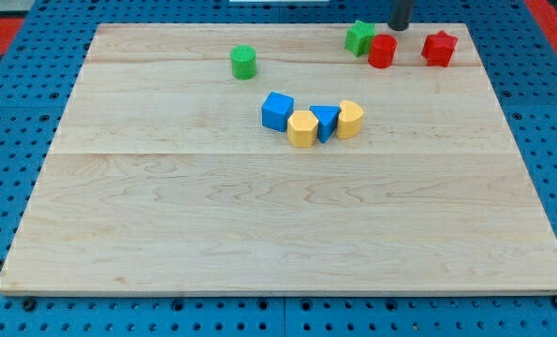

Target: Move the green star parallel right to the green circle

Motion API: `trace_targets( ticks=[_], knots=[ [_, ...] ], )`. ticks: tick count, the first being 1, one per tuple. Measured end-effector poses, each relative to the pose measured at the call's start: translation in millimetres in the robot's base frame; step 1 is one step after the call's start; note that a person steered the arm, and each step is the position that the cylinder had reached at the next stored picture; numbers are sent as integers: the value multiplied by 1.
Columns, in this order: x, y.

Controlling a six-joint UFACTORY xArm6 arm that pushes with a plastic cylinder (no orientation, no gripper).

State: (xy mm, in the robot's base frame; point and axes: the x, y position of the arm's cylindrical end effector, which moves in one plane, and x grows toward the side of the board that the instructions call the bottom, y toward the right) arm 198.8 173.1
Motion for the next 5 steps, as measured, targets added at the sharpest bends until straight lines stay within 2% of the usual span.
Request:
trace_targets(
  ticks=[5],
  knots=[
    [18, -78]
  ],
)
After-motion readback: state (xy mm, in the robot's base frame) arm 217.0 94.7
